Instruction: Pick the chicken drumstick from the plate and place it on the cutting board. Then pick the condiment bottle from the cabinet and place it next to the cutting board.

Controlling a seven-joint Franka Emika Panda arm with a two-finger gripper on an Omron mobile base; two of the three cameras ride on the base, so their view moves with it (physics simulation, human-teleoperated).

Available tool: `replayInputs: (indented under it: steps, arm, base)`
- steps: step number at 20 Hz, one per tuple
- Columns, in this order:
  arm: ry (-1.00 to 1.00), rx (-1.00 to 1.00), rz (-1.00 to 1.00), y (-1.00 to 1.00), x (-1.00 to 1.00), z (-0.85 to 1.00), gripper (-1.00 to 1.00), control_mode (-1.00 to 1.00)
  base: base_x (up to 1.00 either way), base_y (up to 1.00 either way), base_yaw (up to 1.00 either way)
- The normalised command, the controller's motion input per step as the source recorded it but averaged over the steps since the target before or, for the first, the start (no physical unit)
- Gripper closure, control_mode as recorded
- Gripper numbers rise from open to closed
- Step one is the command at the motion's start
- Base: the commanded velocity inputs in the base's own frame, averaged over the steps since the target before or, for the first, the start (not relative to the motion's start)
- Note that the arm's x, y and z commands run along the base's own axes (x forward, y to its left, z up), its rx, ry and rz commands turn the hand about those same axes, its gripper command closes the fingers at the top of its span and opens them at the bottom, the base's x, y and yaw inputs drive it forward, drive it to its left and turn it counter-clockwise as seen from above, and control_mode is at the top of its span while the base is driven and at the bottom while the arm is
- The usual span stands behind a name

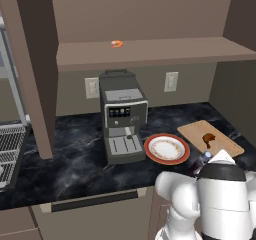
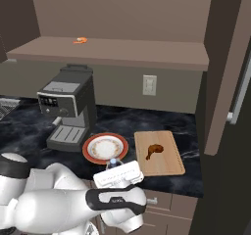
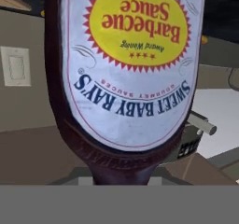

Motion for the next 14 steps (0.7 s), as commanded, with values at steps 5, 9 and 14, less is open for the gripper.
replayInputs:
  steps: [5, 9, 14]
  arm:
    - [-0.07, 0.00, 0.00, 0.00, 0.01, -0.18, 1.00, -1.00]
    - [-0.05, 0.00, 0.00, 0.00, 0.02, -0.13, 1.00, -1.00]
    - [-0.03, 0.00, 0.00, 0.00, 0.04, -0.08, 1.00, -1.00]
  base:
    - [0.00, 0.00, 0.00]
    - [0.00, 0.00, 0.00]
    - [0.00, 0.00, 0.00]
